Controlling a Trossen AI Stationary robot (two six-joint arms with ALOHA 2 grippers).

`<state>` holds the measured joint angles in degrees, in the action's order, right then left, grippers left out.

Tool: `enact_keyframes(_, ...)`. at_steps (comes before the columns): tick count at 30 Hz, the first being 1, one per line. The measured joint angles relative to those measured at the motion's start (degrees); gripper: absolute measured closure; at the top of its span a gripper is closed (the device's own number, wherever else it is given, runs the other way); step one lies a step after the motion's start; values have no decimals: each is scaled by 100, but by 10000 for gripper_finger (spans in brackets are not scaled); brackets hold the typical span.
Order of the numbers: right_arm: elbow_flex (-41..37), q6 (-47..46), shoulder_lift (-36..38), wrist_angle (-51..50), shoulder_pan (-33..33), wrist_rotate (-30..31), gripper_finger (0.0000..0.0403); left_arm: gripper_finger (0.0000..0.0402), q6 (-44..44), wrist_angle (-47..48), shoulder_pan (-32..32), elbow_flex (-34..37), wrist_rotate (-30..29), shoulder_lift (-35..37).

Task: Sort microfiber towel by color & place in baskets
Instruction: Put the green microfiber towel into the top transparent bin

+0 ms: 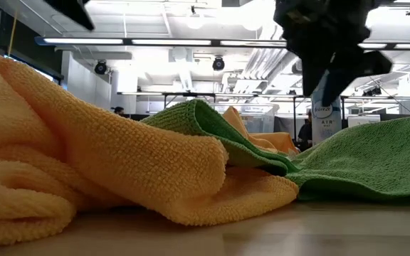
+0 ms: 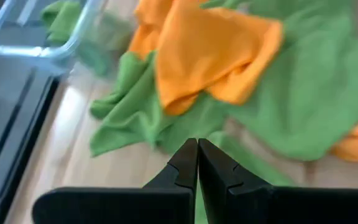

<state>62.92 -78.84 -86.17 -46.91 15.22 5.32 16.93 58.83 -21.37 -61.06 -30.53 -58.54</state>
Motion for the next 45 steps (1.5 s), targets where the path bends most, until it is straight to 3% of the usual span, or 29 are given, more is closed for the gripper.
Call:
enact_keyframes(11,0,-1349,-238,-239,584,-47,240,401,112,-482,456,1194,-11,1085)
enact_keyframes(24,0,-1976,-930,398,923,-238,249,401,139,-649,454,1274,-9,1269)
enact_keyframes(31,0,-1948,-1260,529,916,-238,292,401,139,-650,453,1275,-11,1270)
enact_keyframes(38,0,-1857,-1323,465,916,-236,389,401,189,-652,453,1275,-9,1270)
enact_keyframes(45,15,-1749,-1257,568,921,-232,399,401,247,-652,453,1276,30,1270)
